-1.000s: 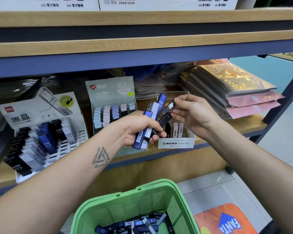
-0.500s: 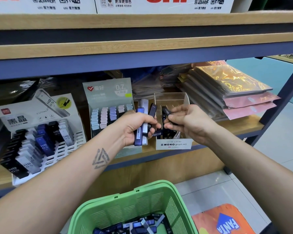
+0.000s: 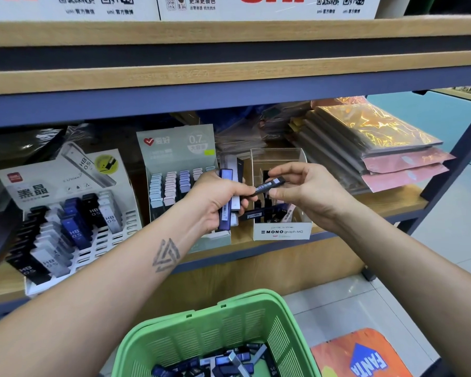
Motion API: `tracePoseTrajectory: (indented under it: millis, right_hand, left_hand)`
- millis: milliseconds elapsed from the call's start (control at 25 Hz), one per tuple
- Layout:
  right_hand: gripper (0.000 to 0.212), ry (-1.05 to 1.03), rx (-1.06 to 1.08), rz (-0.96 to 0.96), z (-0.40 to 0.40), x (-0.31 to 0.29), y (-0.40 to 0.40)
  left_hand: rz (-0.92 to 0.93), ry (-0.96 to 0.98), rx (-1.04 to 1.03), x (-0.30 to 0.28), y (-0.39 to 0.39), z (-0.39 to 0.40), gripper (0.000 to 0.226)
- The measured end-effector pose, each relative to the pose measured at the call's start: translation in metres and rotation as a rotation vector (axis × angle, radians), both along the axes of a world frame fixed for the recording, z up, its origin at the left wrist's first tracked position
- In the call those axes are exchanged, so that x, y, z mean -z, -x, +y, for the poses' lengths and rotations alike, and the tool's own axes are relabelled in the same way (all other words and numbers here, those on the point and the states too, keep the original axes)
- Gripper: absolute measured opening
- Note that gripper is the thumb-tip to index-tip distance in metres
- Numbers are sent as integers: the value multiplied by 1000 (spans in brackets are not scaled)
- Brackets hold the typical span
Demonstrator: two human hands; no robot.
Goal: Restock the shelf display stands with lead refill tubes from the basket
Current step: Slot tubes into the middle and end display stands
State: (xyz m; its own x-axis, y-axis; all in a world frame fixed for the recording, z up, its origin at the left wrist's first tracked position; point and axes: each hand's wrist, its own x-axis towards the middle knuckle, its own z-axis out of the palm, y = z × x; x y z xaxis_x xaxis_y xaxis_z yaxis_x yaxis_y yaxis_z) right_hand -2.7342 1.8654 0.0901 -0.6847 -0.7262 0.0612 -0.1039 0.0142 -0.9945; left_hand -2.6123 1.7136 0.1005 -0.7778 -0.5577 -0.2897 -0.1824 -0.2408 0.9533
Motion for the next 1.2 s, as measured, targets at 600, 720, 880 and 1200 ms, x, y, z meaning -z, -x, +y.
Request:
tracePoseTrajectory:
  millis: [600, 720, 880, 1200]
  right_hand:
    - [18, -168, 125, 388, 0, -13, 0]
    - [6, -451, -47, 879, -6, -5, -10]
    - [9, -702, -33, 1229, -17, 12, -23]
    - [12, -584, 40, 1057, -21, -10, -17]
  left_hand:
    - [9, 66, -41, -7, -5, 5, 26]
    - [10, 54, -44, -9, -7, 2, 23]
    - [7, 48, -35, -11, -9, 2, 20]
    - [23, 30, -49, -12, -17, -6, 19]
